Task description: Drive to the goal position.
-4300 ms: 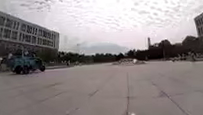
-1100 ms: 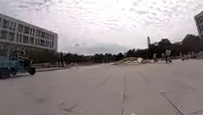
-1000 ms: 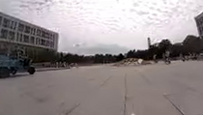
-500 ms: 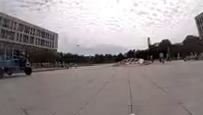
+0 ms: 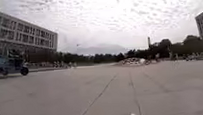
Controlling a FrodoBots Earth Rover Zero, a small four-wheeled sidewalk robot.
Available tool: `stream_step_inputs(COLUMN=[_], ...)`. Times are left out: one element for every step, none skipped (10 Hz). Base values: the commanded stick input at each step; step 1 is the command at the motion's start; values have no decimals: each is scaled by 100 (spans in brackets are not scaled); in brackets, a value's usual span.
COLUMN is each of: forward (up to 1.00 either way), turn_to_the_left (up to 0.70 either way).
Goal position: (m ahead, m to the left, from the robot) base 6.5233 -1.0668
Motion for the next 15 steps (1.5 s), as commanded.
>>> stream_step_inputs(forward=[70, 70, 70, 70, 70, 70, 70, 70, 70, 70, 70, 70, 70, 70, 70], turn_to_the_left=[0, 0, 0, 0, 0, 0, 0, 0, 0, 0, 0, 0, 0, 0, 0])
